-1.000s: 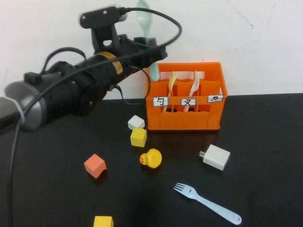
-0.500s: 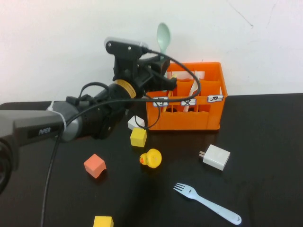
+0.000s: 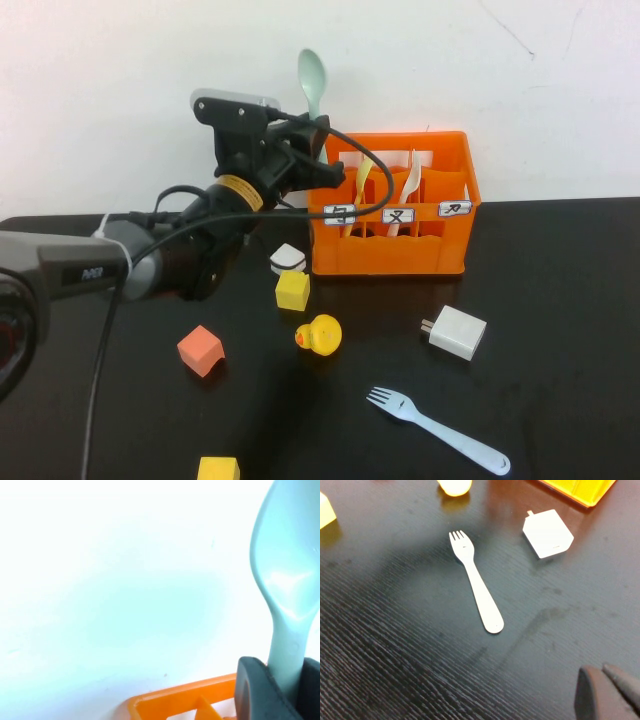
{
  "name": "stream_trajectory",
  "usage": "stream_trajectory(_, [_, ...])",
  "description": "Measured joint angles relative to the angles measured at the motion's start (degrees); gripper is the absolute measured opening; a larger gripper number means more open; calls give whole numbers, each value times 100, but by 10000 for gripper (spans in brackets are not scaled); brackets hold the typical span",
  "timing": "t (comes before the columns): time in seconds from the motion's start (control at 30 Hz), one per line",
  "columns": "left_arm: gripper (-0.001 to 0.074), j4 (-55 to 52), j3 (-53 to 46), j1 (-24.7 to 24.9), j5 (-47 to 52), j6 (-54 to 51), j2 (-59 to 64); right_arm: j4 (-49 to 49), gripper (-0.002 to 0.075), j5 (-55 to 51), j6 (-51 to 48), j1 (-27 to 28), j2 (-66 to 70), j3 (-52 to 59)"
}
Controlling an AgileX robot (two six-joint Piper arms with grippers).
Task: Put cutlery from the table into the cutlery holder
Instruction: Place the spoon on the box, then pick up the fork
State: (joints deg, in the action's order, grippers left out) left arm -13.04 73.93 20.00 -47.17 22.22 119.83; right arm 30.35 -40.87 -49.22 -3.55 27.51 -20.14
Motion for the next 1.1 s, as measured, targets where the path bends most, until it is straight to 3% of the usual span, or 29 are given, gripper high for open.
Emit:
stream_trajectory(0.27, [143, -22, 0, 0, -241, 0, 266, 0, -2, 10, 0, 0, 0, 17])
stream_trajectory(0.47, [378, -34, 0, -10, -246, 44, 266, 0, -2, 21, 0, 0, 0, 26])
stream_trajectory(0.57, [412, -175, 0, -10, -255, 79, 266, 0, -2, 21, 0, 0, 0, 26])
stream_trajectory(0.67, [365, -409, 0, -10, -146, 170, 214, 0, -2, 21, 0, 0, 0, 26])
stream_trajectory(0.77, [253, -662, -11, -10, 377, 169, -102, 0, -2, 32, 0, 0, 0, 26])
stream_trajectory(0.9, [68, -675, -11, 10, 1988, 218, -824, -10, -2, 32, 0, 0, 0, 26])
stream_trajectory(1.1, [6, -586, -11, 111, 4931, 843, -1937, -10, -2, 146, 0, 0, 0, 40])
